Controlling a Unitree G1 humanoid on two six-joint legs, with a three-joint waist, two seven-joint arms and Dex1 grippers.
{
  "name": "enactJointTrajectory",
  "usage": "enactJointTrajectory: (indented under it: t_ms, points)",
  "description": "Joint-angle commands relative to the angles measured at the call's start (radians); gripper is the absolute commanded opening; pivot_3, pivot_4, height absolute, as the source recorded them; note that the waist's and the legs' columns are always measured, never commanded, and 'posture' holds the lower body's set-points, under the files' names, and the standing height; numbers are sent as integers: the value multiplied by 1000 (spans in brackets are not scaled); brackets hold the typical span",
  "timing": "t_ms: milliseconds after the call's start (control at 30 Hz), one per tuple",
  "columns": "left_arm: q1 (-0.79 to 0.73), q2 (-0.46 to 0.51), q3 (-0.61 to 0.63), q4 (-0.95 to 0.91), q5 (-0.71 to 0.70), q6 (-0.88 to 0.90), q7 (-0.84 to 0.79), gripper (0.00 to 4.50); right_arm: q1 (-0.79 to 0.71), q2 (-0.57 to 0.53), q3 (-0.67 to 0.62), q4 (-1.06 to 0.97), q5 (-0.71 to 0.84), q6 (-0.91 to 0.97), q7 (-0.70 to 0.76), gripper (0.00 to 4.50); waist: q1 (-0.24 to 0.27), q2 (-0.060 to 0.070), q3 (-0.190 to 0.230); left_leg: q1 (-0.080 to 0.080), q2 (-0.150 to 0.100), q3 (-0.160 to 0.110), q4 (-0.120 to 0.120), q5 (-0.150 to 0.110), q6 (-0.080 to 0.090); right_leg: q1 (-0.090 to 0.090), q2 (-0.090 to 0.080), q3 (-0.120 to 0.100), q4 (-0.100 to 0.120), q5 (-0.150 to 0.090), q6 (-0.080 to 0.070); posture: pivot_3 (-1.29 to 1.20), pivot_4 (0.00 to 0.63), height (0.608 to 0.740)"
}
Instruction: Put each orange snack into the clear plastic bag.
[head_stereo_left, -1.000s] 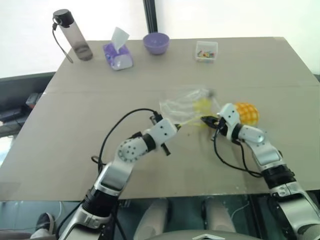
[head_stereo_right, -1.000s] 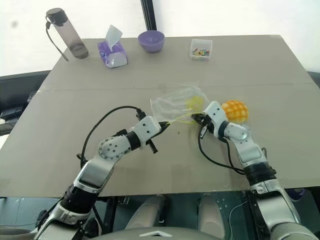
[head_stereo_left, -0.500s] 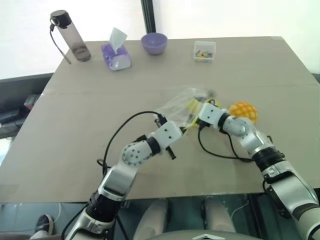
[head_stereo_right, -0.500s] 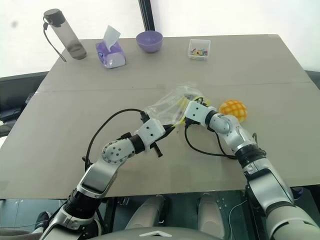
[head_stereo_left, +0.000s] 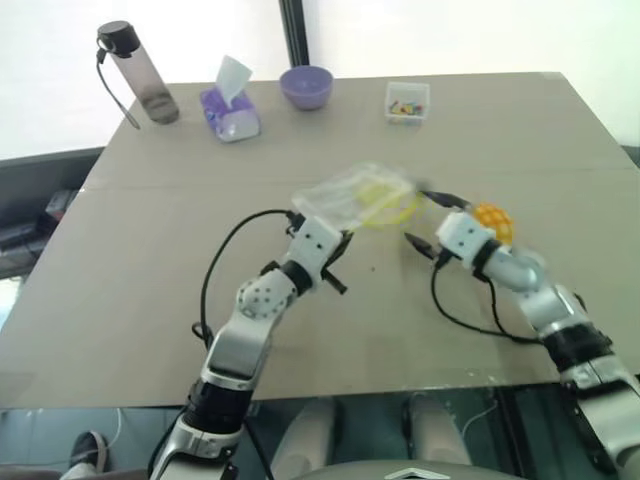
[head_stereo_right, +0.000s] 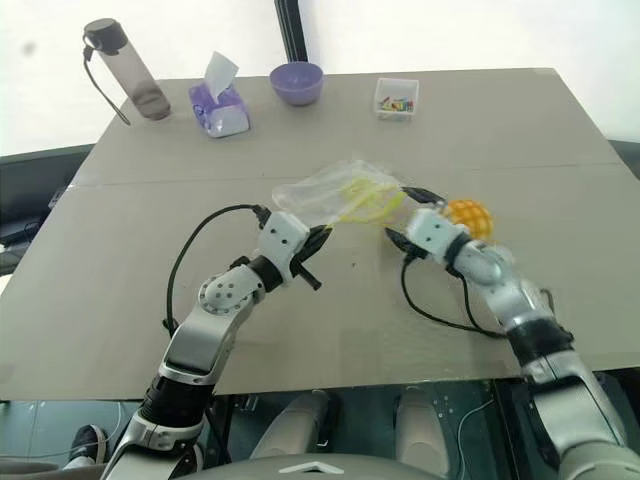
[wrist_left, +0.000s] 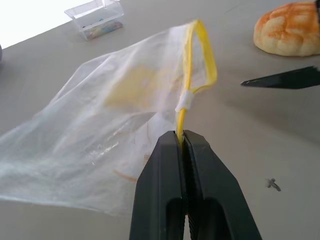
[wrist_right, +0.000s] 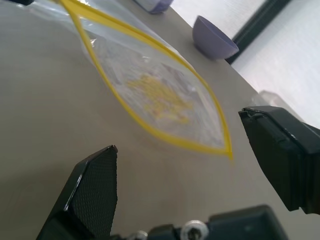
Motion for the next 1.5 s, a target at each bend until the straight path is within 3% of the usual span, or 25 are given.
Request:
enactJointTrajectory:
  t_ms: [33, 233, 367, 600, 733, 1033, 1500]
  points:
    - [-1, 0, -24, -20, -2, -34, -9, 0, 69, 31, -150, -185, 249, 232, 42, 4459, -1, 0, 0, 0, 0, 0, 0, 0, 0, 0, 0, 0, 0, 0, 0, 0, 150, 740]
    - [-13, -1, -22, 5, -3, -44, -8, 0, 62, 88, -363, -237, 460, 677, -86, 4459, 6, 0, 0, 1, 0, 0, 0, 0, 0, 0, 0, 0, 1, 0, 0, 0, 150, 740]
    - [-22, 2, -24, 14, -2, -50, -14, 0, 60, 86, -378, -268, 530, 933, -83, 4459, 5, 1, 0, 0, 0, 0, 0, 0, 0, 0, 0, 0, 1, 0, 0, 0, 150, 740]
    - [-29, 6, -22, 26, 0, -58, -13, 0, 78, 83, -351, -309, 549, 1050, -56, 1266, 6, 0, -1, 0, 0, 0, 0, 0, 1, 0, 0, 0, 1, 0, 0, 0, 150, 740]
    - [-21, 9, -30, 27, 2, -57, -17, 0, 59, 85, -364, -325, 562, 1006, -21, 82, 5, 0, -1, 1, 0, 0, 0, 0, 0, 0, 0, 0, 1, 0, 0, 0, 150, 740]
    - [-16, 21, -45, 36, 11, -72, -26, 0, 77, 61, -314, -452, 679, 978, 217, 82, 3, 1, -1, 0, 0, 0, 0, 0, 1, 0, 0, 0, 0, 0, 0, 0, 150, 740]
    - [6, 36, -91, 15, 26, -93, -58, 0, 34, 86, -232, -406, 639, 955, 226, 82, 6, 1, -1, 0, 0, 0, 0, 0, 1, 0, 0, -1, 0, 0, 0, 0, 150, 740]
